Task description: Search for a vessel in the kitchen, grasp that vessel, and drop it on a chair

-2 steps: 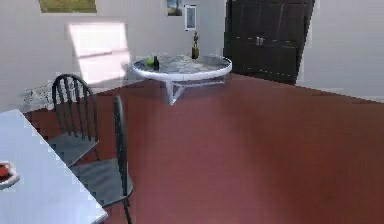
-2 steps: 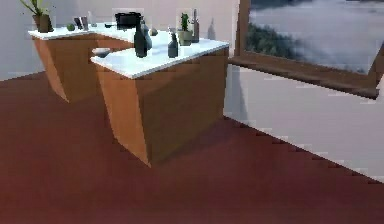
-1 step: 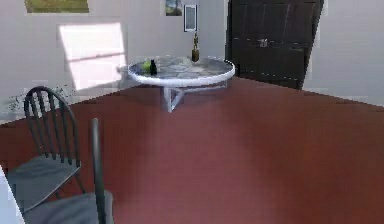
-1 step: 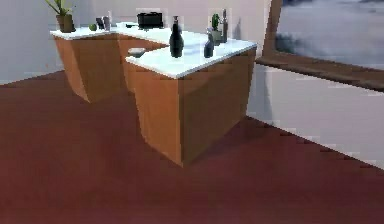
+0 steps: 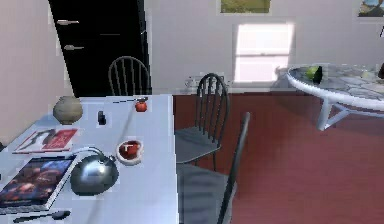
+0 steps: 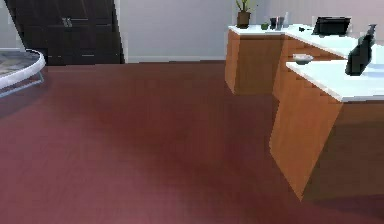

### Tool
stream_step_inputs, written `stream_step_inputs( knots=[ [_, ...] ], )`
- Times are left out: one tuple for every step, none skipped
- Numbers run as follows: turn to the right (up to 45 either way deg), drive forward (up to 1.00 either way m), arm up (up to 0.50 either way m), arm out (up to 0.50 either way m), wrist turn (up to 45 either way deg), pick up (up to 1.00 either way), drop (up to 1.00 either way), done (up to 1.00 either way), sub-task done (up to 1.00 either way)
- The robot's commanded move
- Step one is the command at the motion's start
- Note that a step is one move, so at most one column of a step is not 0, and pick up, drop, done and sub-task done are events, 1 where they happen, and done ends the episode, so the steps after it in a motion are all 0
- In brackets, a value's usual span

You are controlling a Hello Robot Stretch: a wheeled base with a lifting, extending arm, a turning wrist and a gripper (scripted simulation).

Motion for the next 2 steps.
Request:
stream_step_inputs(
  knots=[
    [0.0, 0.2, 0.0, 0.0, 0.0, 0.0, 0.0, 0.0, 0.0],
    [-45.0, 0.0, 0.0, 0.0, 0.0, 0.0, 0.0, 0.0, 0.0]
  ],
)
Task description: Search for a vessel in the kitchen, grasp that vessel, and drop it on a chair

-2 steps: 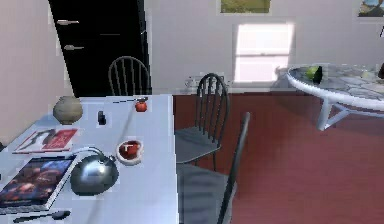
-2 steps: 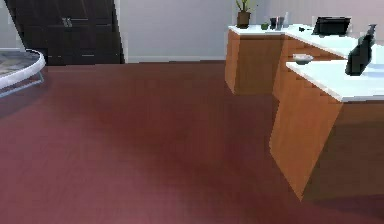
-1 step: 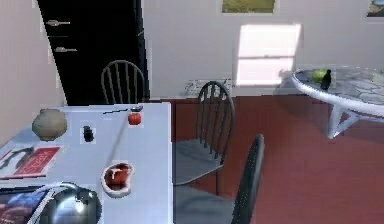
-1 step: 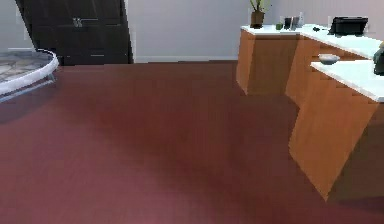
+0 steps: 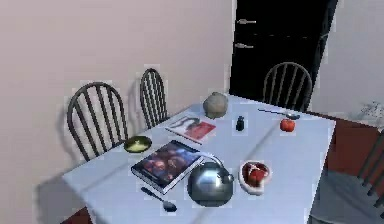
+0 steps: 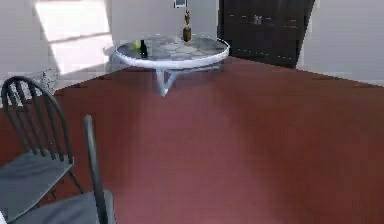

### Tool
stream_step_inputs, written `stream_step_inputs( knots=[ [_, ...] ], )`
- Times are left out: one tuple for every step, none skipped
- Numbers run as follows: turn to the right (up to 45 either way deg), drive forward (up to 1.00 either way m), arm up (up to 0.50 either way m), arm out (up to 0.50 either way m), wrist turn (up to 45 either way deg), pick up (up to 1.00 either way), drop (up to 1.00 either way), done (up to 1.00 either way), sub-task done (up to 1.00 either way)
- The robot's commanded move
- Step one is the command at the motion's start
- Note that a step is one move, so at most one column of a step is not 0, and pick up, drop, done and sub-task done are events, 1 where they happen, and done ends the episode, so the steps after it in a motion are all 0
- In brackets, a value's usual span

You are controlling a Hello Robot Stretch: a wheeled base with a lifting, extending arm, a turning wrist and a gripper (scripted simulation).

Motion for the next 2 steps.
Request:
stream_step_inputs(
  knots=[
    [-45.0, 0.0, 0.0, 0.0, 0.0, 0.0, 0.0, 0.0, 0.0],
    [-45.0, 0.0, 0.0, 0.0, 0.0, 0.0, 0.0, 0.0, 0.0]
  ],
)
